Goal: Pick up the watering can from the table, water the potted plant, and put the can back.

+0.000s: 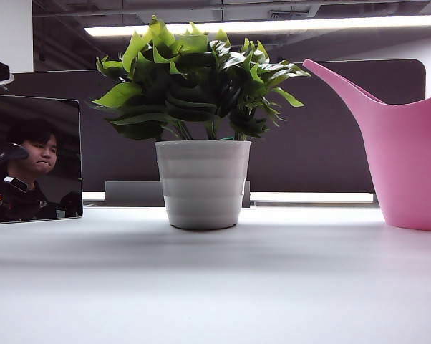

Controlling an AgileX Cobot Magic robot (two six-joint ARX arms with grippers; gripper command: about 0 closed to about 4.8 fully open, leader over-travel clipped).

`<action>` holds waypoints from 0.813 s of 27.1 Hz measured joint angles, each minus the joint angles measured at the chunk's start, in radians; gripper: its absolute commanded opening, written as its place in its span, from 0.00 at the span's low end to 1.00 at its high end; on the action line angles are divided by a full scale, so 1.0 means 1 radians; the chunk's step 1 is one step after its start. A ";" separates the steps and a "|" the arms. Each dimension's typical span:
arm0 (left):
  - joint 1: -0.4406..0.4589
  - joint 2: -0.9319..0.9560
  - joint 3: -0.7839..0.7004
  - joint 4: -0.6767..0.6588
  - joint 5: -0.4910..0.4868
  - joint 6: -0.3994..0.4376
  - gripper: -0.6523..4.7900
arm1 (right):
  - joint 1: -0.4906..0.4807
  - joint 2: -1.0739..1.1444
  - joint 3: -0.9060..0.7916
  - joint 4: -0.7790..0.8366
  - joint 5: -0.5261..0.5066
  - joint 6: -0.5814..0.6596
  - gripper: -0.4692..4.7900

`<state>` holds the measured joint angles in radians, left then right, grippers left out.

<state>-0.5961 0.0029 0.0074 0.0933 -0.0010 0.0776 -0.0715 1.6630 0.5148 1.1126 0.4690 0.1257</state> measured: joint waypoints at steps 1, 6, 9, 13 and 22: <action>0.000 0.000 0.000 0.000 0.000 0.000 0.11 | 0.000 0.000 0.003 0.003 0.000 -0.002 0.97; 0.000 0.000 0.000 0.000 0.000 0.000 0.11 | -0.001 0.000 0.024 0.014 0.002 -0.020 0.97; 0.000 0.000 0.000 0.000 0.000 0.000 0.11 | -0.003 0.000 0.028 0.015 0.001 -0.022 0.91; 0.000 0.000 0.000 0.000 0.000 0.000 0.11 | -0.010 0.000 0.028 0.016 -0.002 -0.022 0.61; 0.000 0.000 0.000 0.000 0.000 0.000 0.11 | -0.014 0.000 0.028 0.012 -0.002 -0.040 0.34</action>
<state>-0.5957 0.0029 0.0074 0.0929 -0.0010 0.0776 -0.0860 1.6634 0.5430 1.1248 0.4667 0.0856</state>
